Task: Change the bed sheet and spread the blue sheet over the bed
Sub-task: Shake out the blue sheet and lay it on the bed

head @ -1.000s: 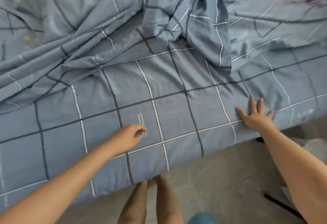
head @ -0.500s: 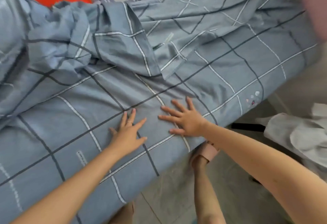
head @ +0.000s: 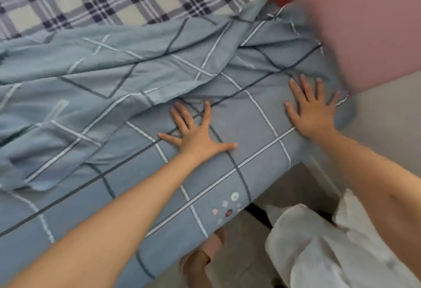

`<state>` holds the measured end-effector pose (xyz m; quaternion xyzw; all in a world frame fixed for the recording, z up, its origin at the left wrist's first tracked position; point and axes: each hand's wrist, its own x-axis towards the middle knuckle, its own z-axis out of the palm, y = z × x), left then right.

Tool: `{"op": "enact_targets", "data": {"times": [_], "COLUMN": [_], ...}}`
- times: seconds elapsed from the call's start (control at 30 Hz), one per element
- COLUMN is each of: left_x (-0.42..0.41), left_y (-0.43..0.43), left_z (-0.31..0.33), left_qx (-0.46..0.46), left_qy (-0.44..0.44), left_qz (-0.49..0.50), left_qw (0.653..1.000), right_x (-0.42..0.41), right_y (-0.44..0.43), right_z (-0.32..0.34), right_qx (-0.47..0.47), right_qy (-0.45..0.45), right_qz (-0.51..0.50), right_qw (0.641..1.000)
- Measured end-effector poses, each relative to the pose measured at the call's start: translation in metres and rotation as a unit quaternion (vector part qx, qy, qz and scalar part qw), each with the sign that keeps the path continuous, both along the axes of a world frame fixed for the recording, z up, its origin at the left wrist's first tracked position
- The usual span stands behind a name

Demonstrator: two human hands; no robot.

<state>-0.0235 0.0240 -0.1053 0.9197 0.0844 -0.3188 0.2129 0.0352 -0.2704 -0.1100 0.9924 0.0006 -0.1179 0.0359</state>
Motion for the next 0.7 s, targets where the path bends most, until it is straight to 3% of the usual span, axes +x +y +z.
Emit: {"op": "enact_targets", "data": {"times": [0.23,0.37,0.5,0.57,0.63,0.7], "left_x": [0.104,0.126,0.137,0.129,0.120,0.122], "left_y": [-0.071,-0.069,-0.070,-0.079,-0.089,-0.085], "left_z": [-0.001,-0.011,-0.008,-0.001,0.015,0.033], "left_qx": [0.013,-0.058,-0.160,-0.086,0.029,0.026], "left_qy": [-0.007,-0.055,-0.049,-0.085,-0.151,-0.253], "left_qz": [0.096,0.089,0.110,0.090,0.008,-0.084], "left_qw": [0.995,0.993,0.980,0.989,0.988,0.964], "right_x": [0.024,0.030,0.046,0.062,0.081,0.095], "right_y": [-0.053,-0.060,-0.041,-0.038,-0.045,-0.050], "right_z": [-0.006,-0.004,0.006,0.013,0.022,0.033], "right_qx": [0.037,0.051,0.089,0.126,0.193,0.202], "right_qy": [0.028,0.061,0.086,0.064,0.008,-0.068], "right_qz": [0.002,-0.029,-0.152,-0.249,-0.309,-0.208], "right_qw": [0.999,0.996,0.981,0.958,0.931,0.955]}}
